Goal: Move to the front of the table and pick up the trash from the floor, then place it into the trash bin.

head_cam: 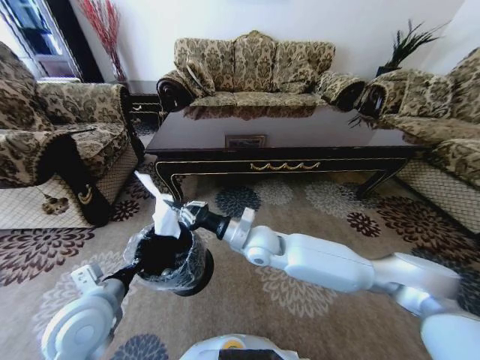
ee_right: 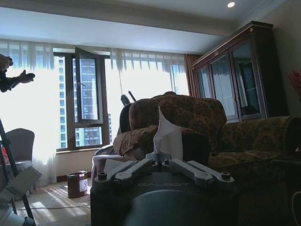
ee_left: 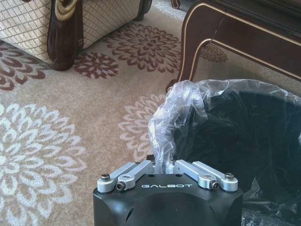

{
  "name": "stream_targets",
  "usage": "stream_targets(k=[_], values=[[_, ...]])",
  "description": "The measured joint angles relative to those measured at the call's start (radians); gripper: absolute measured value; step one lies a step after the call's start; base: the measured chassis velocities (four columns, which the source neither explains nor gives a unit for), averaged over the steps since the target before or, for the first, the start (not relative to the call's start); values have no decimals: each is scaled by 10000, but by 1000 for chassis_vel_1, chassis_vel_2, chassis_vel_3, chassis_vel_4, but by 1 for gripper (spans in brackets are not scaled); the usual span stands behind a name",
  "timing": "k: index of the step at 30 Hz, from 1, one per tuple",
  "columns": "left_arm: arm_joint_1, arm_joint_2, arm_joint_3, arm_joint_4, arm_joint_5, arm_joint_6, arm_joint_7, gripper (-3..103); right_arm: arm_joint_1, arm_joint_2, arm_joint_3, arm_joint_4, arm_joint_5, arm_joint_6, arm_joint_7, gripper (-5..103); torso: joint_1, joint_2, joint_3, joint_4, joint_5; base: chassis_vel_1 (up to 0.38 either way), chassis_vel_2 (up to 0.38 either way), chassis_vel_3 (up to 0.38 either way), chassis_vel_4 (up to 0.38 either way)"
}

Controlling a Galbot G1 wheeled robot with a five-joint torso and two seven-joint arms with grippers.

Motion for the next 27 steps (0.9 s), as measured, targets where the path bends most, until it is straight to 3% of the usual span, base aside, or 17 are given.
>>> stream_targets(k=[11, 14, 16, 19, 22, 23, 25, 27], values=[[-113, 133, -156, -19, -247, 1, 0, 3, -670, -236, -424, -388, -710, 1, -383, 0, 0, 0, 0, -3, 2, 0, 0, 0, 0], [-103, 133, -174, -91, -299, 4, -10, 3, -889, -423, -366, -386, -879, 50, -955, 16, -1, 0, -2, -3, 2, 0, 0, 0, 0], [-94, 116, -175, -102, -300, 5, -11, 3, -903, -445, -346, -387, -892, 59, -1023, 16, 0, 0, -1, -2, 2, 0, 0, 0, 0], [-47, 58, -175, -144, -284, 7, -17, 3, -954, -547, -272, -377, -996, 58, -1163, 32, 0, 0, -1, 0, 2, 0, 0, 0, 0], [-20, 47, -184, -168, -282, 8, -16, 3, -1031, -645, -186, -360, -1042, 44, -1246, 37, -1, 0, -2, -1, 2, 0, 0, 0, 0], [10, 47, -218, -181, -277, 9, -16, 3, -1138, -737, -26, -324, -1051, 34, -1280, 48, 0, 0, -2, -2, 2, 0, 0, 0, 0], [21, 48, -232, -181, -276, 8, -17, 3, -1176, -762, 49, -307, -1049, 31, -1282, 48, 0, 0, -2, -2, 2, 0, 0, 0, 0], [32, 50, -255, -176, -271, 9, -17, 3, -1285, -830, 308, -236, -1009, 12, -1278, 60, -1, 0, -2, -1, 2, 0, 0, 0, 0]])
